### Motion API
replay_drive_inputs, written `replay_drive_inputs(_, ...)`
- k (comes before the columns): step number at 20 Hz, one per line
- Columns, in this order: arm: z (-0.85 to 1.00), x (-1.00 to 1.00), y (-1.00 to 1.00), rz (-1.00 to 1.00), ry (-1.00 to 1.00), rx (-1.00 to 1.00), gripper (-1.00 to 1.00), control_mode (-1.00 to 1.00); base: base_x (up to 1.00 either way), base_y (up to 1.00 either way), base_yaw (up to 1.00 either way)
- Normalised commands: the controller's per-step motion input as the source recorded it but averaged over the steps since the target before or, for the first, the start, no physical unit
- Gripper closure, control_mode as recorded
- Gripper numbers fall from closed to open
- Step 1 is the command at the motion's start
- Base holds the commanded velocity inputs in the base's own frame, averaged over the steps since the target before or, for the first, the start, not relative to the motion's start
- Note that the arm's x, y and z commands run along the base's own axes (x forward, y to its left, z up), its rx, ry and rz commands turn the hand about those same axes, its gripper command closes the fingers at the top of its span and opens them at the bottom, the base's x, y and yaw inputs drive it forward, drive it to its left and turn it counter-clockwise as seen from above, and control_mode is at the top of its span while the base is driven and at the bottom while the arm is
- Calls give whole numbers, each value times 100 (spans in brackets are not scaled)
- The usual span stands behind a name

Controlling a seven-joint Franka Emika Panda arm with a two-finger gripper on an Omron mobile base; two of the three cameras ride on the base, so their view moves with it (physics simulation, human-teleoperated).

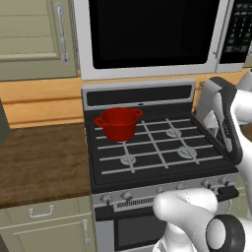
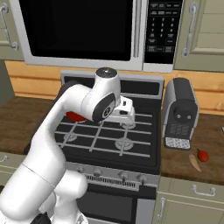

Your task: Put the sweet potato and tomato in the pot. Retrieve the spatula and lightly stir the vegetables in the pot.

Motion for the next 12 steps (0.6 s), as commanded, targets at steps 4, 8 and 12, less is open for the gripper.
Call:
replay_drive_inputs(4, -57, -6, -100, -3, 7, 0, -100, -100, 0, 0, 0)
replay_drive_inputs(8, -42, 0, -100, -6, 8, 0, -100, -100, 0, 0, 0)
replay_drive_inputs(12, -27, 3, -98, -7, 6, 0, -100, -100, 0, 0, 0)
